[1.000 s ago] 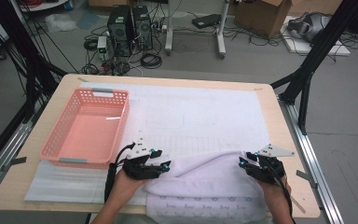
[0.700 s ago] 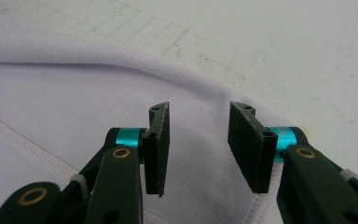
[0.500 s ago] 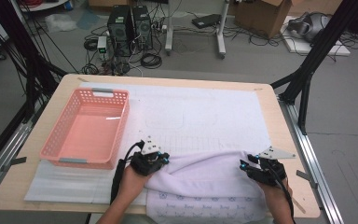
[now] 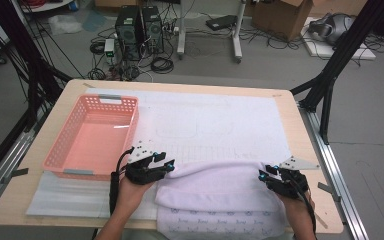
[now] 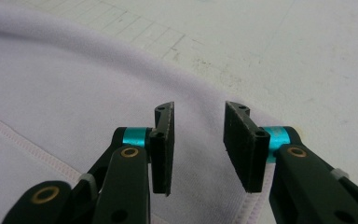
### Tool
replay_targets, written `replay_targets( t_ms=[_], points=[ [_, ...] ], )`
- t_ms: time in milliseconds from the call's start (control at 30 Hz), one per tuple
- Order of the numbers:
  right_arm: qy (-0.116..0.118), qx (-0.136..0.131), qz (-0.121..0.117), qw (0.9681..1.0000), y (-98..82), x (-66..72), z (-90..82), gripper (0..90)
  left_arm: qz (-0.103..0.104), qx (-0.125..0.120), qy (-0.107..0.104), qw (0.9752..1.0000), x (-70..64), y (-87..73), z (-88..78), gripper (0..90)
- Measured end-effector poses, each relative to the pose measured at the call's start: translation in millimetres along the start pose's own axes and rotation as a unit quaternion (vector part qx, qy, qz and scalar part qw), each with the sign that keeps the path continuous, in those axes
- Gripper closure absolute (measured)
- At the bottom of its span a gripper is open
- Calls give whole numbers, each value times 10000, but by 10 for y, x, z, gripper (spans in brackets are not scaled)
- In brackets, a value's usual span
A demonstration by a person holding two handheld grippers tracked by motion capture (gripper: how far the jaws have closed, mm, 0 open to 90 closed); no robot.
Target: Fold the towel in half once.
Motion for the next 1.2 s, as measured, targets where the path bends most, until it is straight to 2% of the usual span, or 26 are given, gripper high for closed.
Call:
replay_targets(
  t_ms=[133, 233, 300, 367, 400, 433, 500, 600, 633, 700, 733, 800, 867, 933, 1000, 1067, 1133, 1200],
  points=[
    [9, -23, -33, 10000, 6, -1, -6, 638, 80, -47, -306, 9995, -33, -38, -16, 436],
    [10, -13, -28, 10000, 1, -6, -3, 638, 200, -120, -432, 9988, -74, -18, -12, 427],
    [11, -5, -14, 10000, -3, -8, -2, 638, 305, 30, -268, 9992, -90, -6, 25, 430],
    [20, 13, -3, 10000, -5, -8, -1, 638, 327, 181, -143, 9992, -87, -20, 95, 432],
    [22, 18, -9, 10000, -7, -8, 0, 638, 368, 277, -1, 9989, -86, -28, 134, 433],
    [28, 19, -1, 10000, -6, -7, 2, 638, 422, 411, 238, 9980, -79, -34, 182, 438],
    [14, 15, -25, 10000, -6, -10, 9, 637, 333, 547, 642, 9959, -32, -28, 246, 476],
    [-7, 44, -16, 10000, -6, -14, 24, 627, 92, 635, 1256, 9900, 65, 13, 355, 519],
    [-20, 45, -13, 10000, -8, -17, 29, 619, 88, 668, 1355, 9885, 85, 26, 384, 519],
    [-73, 63, -24, 10000, -17, -25, 30, 615, 71, 657, 1459, 9871, 88, 44, 415, 519],
    [-100, 51, 7, 9999, -23, -36, 20, 611, 43, 627, 1442, 9876, 80, 52, 407, 517],
    [-140, -13, 82, 9999, -35, -77, -6, 596, 30, 544, 1292, 9901, 44, 62, 374, 508],
    [-173, -94, 231, 9995, -56, -146, -45, 584, 72, 433, 1052, 9935, 13, 70, 325, 492],
    [-226, -137, 387, 9989, -82, -205, -93, 578, 99, 359, 958, 9947, -3, 78, 284, 477],
    [-321, -156, 538, 9979, -115, -263, -139, 574, -21, 303, 772, 9966, 9, 71, 240, 465],
    [-366, -115, 640, 9972, -155, -304, -167, 566, -134, 351, 704, 9968, 28, 37, 216, 440],
    [-325, 54, 759, 9966, -221, -334, -161, 553, -228, 428, 671, 9966, 49, -13, 199, 425],
    [-275, 190, 776, 9964, -269, -338, -136, 529, -263, 510, 626, 9964, 55, -64, 193, 414]
  ],
)
Point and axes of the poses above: each handheld gripper's, and its own axes: z roughly forward along the jaws, y roughly out of its top, x roughly to its left, the point moved 1 cm from there along z, roughly forward along the jaws, and after that the axes turned 8 degrees about x, right-handed, at the moved point
